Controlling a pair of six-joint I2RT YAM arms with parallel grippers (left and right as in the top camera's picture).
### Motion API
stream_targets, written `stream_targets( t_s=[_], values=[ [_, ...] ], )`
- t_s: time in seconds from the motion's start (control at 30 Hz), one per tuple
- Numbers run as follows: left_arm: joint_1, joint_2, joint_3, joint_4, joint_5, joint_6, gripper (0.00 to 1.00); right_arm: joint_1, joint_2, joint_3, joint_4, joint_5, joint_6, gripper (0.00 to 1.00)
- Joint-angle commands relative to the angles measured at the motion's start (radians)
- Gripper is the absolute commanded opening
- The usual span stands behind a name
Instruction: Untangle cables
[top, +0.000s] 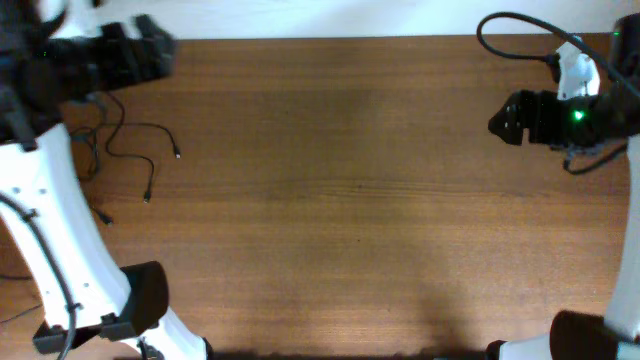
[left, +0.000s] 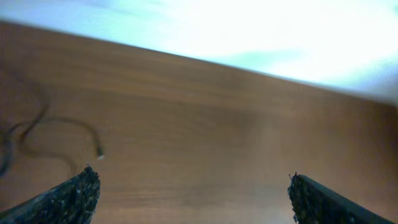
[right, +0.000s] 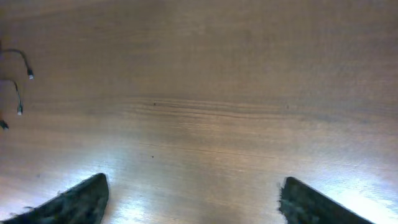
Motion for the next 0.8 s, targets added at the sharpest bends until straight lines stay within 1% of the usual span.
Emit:
stream_targets(
  t_s=[0.0,0.03,0.1,0.37,0.4,0.43,0.5,0.53,0.57,0.6,0.67,0.7,0.73,0.77],
  values=[
    [-0.129,-0.004,0.000,-0.021,-0.001,0.095,0.99,0.005,-0.117,0.037,-0.007,-0.021,-0.018,0.98],
    [-0.166,-0.003,0.000,-0.019,-0.001,0.095,0.99,0.005,-0.142,0.037,-0.007,-0.021,-0.011,0.99],
    [-0.190,-0.003,0.000,-0.022,-0.008,0.095,0.99,0.005,-0.169,0.037,-0.029,-0.027,-0.005,0.99],
    [-0.190,-0.003,0.000,-0.022,-0.008,0.095,0.99,0.005,-0.165,0.035,-0.060,-0.023,-0.006,0.99],
    [-0.190,-0.003,0.000,-0.021,-0.008,0.095,0.99,0.004,-0.165,0.035,-0.062,0.005,-0.005,0.99],
    [-0.190,-0.003,0.000,-0.022,-0.008,0.095,0.99,0.013,-0.161,0.029,-0.040,0.010,-0.007,0.99],
    [-0.190,-0.003,0.000,-0.021,-0.008,0.095,0.99,0.084,-0.178,0.021,0.069,0.010,-0.129,0.99],
    [-0.190,-0.003,0.000,-0.021,-0.008,0.095,0.99,0.159,-0.208,0.006,0.130,0.015,-0.211,0.99],
    [-0.190,-0.003,0.000,-0.022,-0.008,0.095,0.99,0.226,-0.246,-0.026,0.176,0.050,-0.225,0.99],
    [-0.190,-0.003,0.000,-0.021,-0.008,0.095,0.99,0.283,-0.309,-0.095,0.244,0.084,-0.225,0.99],
    [-0.190,-0.003,0.000,-0.021,-0.008,0.095,0.99,0.306,-0.478,-0.328,0.457,0.089,-0.222,0.99],
    [-0.190,-0.003,0.000,-0.021,-0.008,0.095,0.99,0.306,-0.577,-0.486,0.593,0.089,-0.222,0.99],
    [-0.190,-0.003,0.000,-0.021,-0.008,0.095,1.00,0.306,-0.643,-0.597,0.681,0.089,-0.222,0.99],
    [-0.190,-0.003,0.000,-0.021,-0.008,0.095,0.99,0.306,-0.758,-0.773,0.820,0.089,-0.222,0.99]
  ],
)
